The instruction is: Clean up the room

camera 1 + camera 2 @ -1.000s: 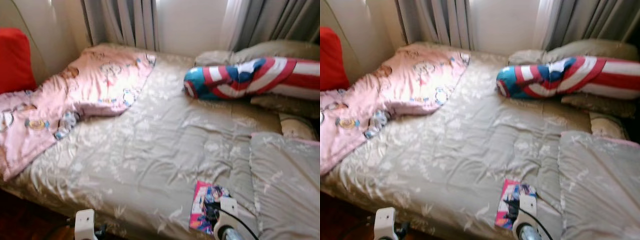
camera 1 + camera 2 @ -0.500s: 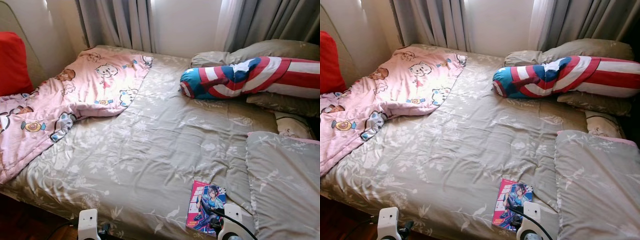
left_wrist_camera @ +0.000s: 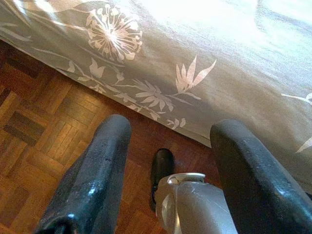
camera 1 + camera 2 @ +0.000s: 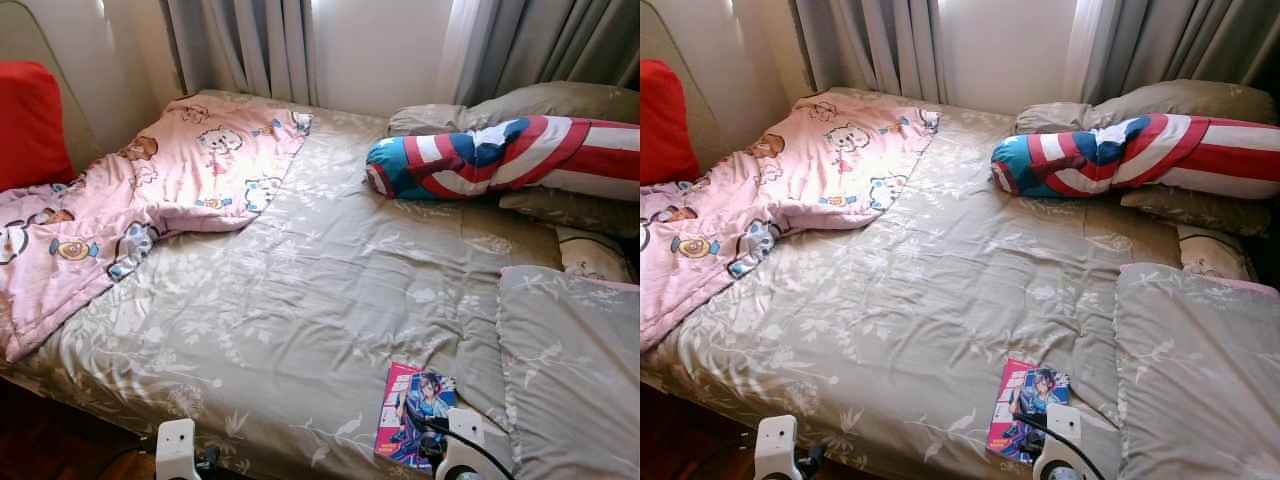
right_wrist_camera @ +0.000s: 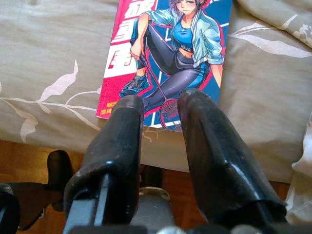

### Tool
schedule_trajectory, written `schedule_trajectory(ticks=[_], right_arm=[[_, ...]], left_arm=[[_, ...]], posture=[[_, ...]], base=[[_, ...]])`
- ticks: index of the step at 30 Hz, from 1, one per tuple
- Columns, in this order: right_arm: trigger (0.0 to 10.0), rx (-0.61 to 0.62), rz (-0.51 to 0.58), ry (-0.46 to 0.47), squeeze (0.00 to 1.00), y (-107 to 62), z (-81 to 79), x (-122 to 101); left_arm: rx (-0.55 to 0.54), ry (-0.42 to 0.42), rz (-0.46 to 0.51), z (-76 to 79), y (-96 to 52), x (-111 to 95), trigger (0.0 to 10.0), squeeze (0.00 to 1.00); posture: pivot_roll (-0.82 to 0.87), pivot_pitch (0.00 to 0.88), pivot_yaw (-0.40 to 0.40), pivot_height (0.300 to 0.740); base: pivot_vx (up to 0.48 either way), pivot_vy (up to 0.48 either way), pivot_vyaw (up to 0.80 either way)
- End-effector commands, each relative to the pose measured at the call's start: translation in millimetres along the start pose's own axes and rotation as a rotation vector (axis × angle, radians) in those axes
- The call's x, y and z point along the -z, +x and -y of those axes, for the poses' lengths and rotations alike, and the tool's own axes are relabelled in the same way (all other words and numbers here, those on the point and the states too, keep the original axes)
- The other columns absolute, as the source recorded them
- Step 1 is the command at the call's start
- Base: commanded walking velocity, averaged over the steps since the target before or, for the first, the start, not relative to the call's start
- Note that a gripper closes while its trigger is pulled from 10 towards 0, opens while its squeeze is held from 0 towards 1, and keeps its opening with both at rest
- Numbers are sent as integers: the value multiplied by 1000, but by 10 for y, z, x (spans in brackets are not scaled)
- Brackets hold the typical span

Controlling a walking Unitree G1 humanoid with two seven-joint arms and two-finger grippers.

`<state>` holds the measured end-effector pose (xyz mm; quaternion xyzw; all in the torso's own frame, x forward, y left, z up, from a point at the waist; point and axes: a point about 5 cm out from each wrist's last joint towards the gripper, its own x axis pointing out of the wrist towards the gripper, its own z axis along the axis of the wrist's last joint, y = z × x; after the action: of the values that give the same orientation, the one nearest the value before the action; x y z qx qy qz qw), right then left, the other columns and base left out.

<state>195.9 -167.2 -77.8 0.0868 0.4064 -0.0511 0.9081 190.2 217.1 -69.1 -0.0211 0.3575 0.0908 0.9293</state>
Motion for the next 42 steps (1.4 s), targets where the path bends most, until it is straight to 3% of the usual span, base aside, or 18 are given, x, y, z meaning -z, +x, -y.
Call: schedule_trajectory(ticks=[1, 7, 20, 42], right_arm=[[10000, -6, -22, -2, 0, -7, -6, 44], [10000, -5, -27, -3, 0, -8, -11, 54], [10000, 34, -28, 15, 0, -13, 57, 54], [10000, 71, -25, 19, 0, -26, 233, 19]], left_arm=[[2, 10, -6, -21, -2, 8, 10000, 0], [4, 18, -7, -28, 0, 2, 10000, 0], [79, 133, -7, 97, 10, -7, 10000, 0], [101, 103, -23, 291, 26, -4, 10000, 0]], posture=[[110, 67, -62, 740], [110, 66, -61, 740], [77, 60, -42, 740], [57, 4, -65, 740]], base=[[0, 0, 0], [0, 0, 0], [0, 0, 0], [0, 0, 0]])
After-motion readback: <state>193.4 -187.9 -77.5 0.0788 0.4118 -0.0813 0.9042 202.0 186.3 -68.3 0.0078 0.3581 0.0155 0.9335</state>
